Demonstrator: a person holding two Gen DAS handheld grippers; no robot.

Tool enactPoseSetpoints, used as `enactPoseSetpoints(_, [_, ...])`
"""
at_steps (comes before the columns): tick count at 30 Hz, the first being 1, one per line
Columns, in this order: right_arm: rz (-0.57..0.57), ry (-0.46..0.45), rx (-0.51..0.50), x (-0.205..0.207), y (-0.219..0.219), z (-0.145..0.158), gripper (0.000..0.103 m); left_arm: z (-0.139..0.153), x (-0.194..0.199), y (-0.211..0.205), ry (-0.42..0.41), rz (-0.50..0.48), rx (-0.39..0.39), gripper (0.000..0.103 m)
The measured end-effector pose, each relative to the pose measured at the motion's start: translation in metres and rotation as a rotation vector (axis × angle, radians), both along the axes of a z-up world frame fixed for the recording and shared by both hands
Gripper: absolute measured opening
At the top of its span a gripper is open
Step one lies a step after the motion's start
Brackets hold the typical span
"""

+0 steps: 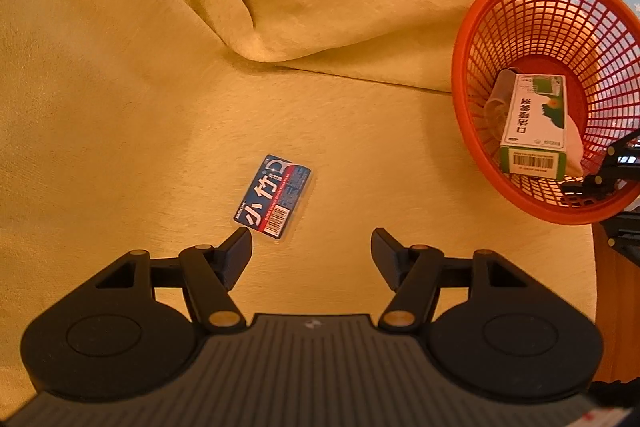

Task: Organize objects
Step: 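Move the left gripper to the blue toothpick case and grasp it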

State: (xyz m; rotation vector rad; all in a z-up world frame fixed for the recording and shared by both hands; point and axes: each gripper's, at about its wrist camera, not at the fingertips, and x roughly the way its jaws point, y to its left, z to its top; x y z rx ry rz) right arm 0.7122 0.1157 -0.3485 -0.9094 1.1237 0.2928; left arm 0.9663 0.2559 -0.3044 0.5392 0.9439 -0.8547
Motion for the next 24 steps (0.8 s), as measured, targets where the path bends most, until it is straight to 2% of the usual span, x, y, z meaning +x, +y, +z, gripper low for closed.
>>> enactPoseSetpoints(10, [0.003, -0.007, 0.009, 0.005, -0.001, 0.001, 0.0, -0.021, 0.021, 0.001, -0.006, 0.02, 0.027, 0.065])
enactPoseSetpoints(21, [0.019, -0.017, 0.008, 0.011, -0.007, 0.004, 0.0, -0.056, 0.046, -0.014, -0.046, -0.033, 0.063, 0.071])
enactPoseSetpoints(24, [0.018, -0.019, 0.013, 0.012, -0.007, 0.004, 0.0, -0.067, 0.055, -0.019, -0.034, -0.036, 0.067, 0.071])
